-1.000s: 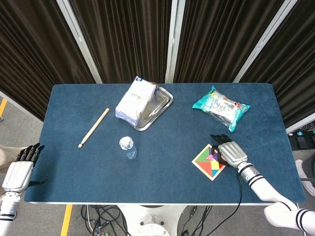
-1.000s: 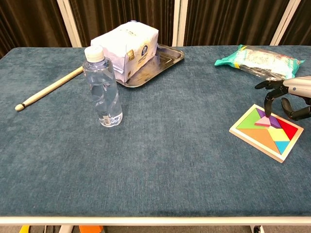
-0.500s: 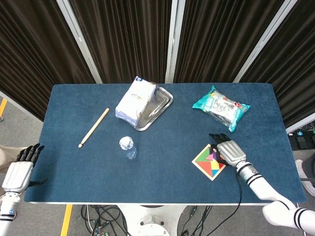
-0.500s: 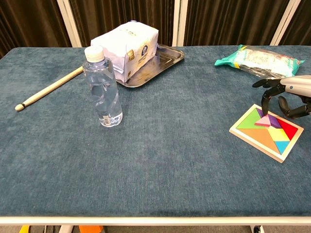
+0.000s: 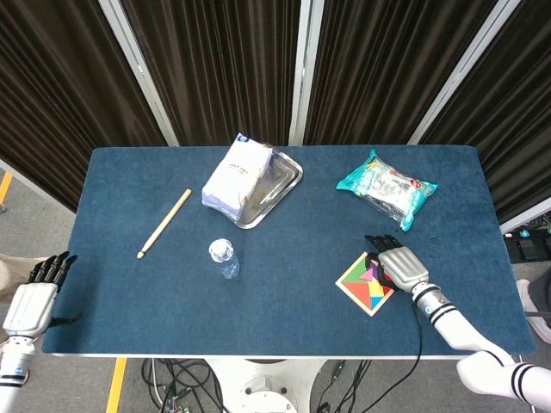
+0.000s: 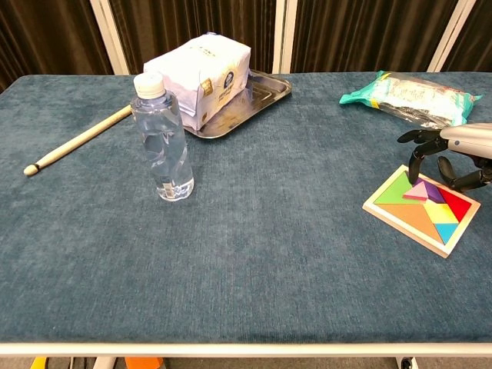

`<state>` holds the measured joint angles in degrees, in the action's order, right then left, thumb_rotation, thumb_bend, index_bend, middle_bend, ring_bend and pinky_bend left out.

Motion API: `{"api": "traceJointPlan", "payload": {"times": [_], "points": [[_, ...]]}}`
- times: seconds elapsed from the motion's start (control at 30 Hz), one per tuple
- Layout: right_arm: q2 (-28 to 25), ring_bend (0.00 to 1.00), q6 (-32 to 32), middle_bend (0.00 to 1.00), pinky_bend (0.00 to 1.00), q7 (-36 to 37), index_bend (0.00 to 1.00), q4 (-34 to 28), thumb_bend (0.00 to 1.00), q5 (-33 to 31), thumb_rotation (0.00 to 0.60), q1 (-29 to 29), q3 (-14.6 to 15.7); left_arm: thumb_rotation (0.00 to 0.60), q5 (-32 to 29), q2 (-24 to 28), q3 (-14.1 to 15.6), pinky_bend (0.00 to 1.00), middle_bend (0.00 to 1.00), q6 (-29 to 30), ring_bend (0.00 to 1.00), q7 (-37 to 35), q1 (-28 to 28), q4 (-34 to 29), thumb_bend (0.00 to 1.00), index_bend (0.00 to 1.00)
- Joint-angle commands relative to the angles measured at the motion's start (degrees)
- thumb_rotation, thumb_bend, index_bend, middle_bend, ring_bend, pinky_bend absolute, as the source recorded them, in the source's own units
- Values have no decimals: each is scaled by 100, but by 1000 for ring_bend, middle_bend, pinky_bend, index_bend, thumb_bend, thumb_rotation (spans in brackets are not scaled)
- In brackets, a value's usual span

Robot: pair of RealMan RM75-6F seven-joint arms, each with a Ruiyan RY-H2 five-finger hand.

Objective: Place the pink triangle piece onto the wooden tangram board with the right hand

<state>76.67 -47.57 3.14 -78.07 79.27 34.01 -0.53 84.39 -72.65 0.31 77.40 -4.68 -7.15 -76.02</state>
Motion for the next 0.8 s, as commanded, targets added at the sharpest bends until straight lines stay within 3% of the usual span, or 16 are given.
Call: {"api": "traceJointPlan", "payload": {"times": [0.03, 0.8], "points": [[-13, 0, -23, 4, 0, 4, 408, -10, 866, 12, 497, -13, 1, 600, 3, -1, 0, 102, 0, -2, 0, 2, -2, -3, 0, 45], [-122, 0, -126, 11, 0, -42, 449, -117, 870, 89, 505, -106, 54, 600, -7, 14, 3, 102, 0, -29, 0, 36, -12, -45, 0, 45]]}}
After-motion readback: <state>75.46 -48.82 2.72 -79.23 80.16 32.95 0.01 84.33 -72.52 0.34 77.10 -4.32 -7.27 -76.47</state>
